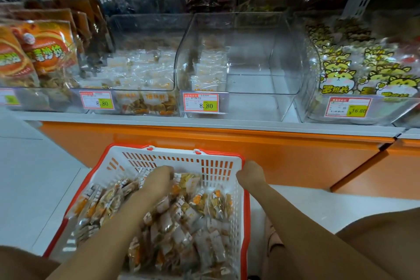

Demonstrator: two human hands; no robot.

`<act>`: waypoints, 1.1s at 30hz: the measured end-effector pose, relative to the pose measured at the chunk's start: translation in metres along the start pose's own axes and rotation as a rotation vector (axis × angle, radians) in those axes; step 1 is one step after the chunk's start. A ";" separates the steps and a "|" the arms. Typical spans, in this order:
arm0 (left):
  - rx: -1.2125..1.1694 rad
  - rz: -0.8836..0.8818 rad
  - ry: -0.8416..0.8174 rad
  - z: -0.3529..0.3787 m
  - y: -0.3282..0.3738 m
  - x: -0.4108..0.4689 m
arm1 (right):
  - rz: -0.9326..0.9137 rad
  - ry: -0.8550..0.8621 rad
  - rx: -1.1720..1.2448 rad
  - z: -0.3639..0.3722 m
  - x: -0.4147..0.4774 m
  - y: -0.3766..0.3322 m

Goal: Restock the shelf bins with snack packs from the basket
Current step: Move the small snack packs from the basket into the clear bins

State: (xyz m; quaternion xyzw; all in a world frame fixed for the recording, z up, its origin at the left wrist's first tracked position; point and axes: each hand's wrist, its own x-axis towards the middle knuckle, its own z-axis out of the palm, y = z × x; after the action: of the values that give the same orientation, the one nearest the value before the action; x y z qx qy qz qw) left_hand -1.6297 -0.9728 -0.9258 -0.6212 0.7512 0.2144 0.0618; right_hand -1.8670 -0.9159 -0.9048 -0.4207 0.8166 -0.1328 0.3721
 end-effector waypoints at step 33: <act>0.418 0.501 0.291 -0.253 0.146 0.016 | -0.670 0.370 -0.388 -0.233 -0.048 -0.147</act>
State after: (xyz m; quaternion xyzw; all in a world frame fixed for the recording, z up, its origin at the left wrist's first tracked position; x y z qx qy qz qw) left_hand -1.7298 -1.0682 -0.6675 -0.4156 0.9088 -0.0263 0.0255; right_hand -1.9302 -0.9898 -0.6431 -0.6941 0.6976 -0.1634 0.0693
